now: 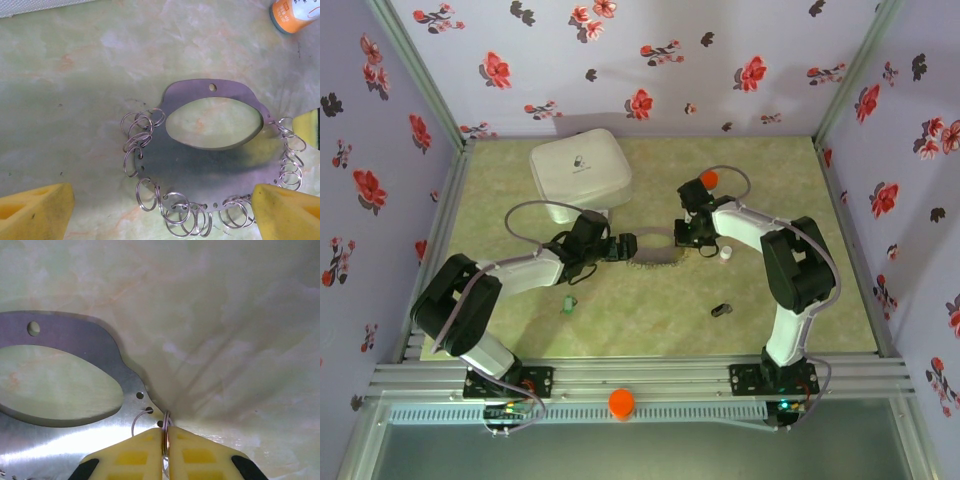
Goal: Put the keys on the keyring
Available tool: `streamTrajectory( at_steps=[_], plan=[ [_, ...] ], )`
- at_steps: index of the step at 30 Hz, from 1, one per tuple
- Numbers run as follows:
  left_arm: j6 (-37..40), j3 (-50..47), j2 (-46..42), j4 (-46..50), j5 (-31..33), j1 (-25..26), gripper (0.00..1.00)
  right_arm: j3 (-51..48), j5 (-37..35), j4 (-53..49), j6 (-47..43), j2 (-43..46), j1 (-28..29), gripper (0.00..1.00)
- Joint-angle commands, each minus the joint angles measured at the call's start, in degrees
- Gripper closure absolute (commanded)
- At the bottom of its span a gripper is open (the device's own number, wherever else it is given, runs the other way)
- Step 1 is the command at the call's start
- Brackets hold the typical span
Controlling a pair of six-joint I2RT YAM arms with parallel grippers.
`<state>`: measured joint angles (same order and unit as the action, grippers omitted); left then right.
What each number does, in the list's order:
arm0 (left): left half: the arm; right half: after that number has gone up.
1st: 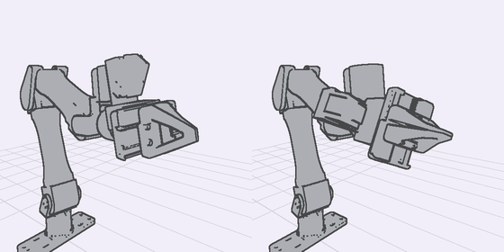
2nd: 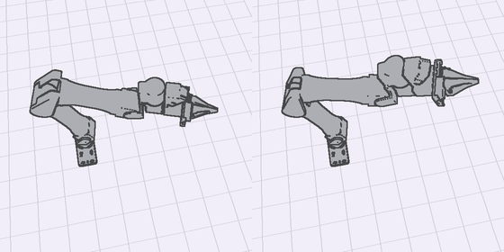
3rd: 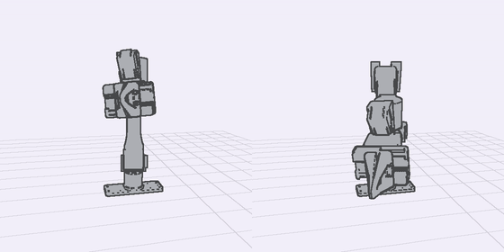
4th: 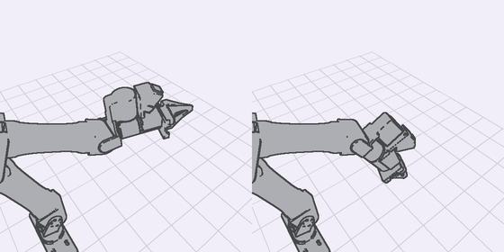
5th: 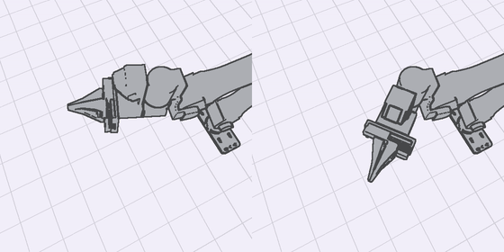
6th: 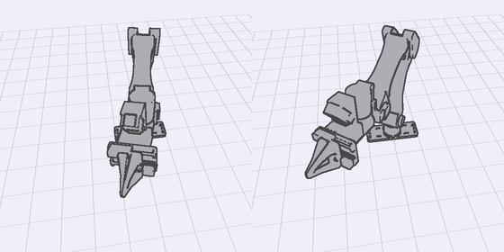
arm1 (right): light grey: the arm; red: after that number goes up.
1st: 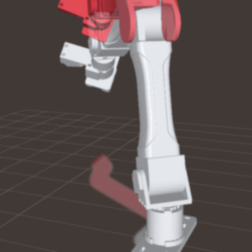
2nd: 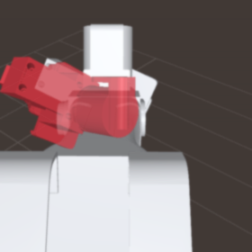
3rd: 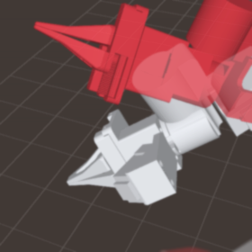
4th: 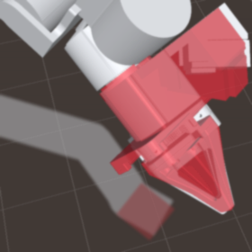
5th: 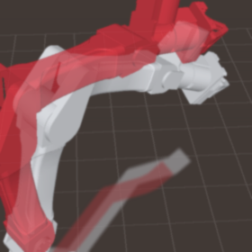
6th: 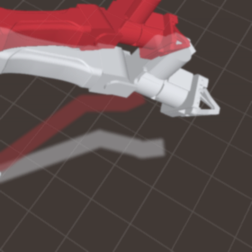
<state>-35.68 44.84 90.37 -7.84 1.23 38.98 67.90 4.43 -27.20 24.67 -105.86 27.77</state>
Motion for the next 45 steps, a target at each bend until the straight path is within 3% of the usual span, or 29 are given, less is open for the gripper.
streamTrajectory(
  at_steps=[1,12,16,20,26,34,37,45],
  plan=[
    [-0.66,-0.54,-1.34,-0.78,-0.17,-0.40,0.08,-1.92,-1.44,-0.40,0.60,1.23,0.31,0.92],
    [-0.51,-0.51,-1.76,-0.47,-0.09,-0.38,0.09,-1.37,-0.76,0.29,0.48,-0.17,0.10,0.90],
    [-0.16,-0.80,-3.05,0.01,0.75,-0.38,0.09,-1.15,-0.81,0.45,0.24,0.71,0.00,1.00],
    [2.11,-0.98,-6.53,2.16,3.51,-0.40,0.09,-1.18,0.50,0.89,-2.85,3.97,0.18,1.00],
    [13.69,-0.51,-15.04,5.13,8.33,-0.50,0.09,-4.08,5.26,8.52,-11.71,14.50,1.49,1.00],
    [35.43,1.51,-23.71,5.13,6.49,-0.78,0.14,-6.34,17.87,17.27,-24.98,23.91,2.03,1.00],
    [41.97,1.58,-25.40,4.22,2.43,-0.83,0.23,-7.07,24.33,18.40,-30.28,25.16,2.28,1.00],
    [53.61,1.55,-26.19,5.20,-9.31,-0.79,0.50,-7.82,32.45,16.19,-38.26,27.01,4.60,1.00]
  ],
)
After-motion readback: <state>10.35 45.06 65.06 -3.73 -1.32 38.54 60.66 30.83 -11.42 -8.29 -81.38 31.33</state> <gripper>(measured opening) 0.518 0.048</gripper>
